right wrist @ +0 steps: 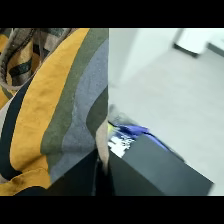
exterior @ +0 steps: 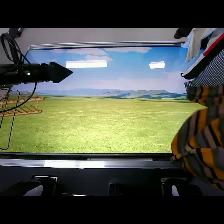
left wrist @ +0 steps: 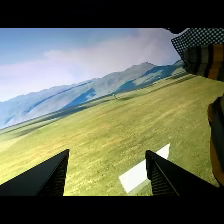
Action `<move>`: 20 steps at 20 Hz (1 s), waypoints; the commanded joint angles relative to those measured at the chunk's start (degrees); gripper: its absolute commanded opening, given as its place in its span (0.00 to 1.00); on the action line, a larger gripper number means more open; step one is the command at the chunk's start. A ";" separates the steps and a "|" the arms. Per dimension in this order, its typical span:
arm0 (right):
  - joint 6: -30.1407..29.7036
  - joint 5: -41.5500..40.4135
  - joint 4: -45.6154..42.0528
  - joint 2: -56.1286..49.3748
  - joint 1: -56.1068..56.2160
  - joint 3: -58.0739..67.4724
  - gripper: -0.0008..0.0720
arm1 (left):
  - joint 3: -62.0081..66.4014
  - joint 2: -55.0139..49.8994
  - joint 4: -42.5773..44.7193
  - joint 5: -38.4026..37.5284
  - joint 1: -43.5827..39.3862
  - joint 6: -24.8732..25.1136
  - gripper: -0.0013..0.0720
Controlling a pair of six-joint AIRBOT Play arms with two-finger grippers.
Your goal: Fold the clothes and pants, and hang the long-sleeved shirts on hangers.
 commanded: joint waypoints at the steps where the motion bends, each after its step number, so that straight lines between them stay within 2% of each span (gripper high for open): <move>1: 1.81 1.27 -12.41 -5.09 0.00 0.15 0.04 | -0.02 -0.04 0.02 0.17 -0.02 0.00 0.77; 5: 8.28 -5.84 -19.04 -13.53 -0.02 0.15 0.04 | -0.02 -0.07 0.04 0.17 -0.02 0.02 0.77; 8: 10.14 -10.36 -22.53 -20.28 -0.02 0.17 0.04 | -0.02 -0.07 0.22 0.17 -0.02 0.00 0.77; 12: 16.48 -15.19 -28.00 -27.52 -1.42 1.18 0.04 | -0.02 -0.07 3.17 0.13 0.00 0.00 0.77; 14: 19.06 -18.03 -26.93 -30.67 -7.41 4.39 0.04 | -0.02 -0.07 4.50 0.15 -0.02 0.00 0.77; 17: 19.85 -26.51 -22.40 -33.38 -15.47 10.10 0.04 | -0.02 -0.44 5.44 0.15 -0.02 0.00 0.77; 20: 21.07 -29.18 -22.38 -35.60 -18.45 13.66 0.04 | -0.02 -1.01 5.44 0.15 -0.02 -0.02 0.77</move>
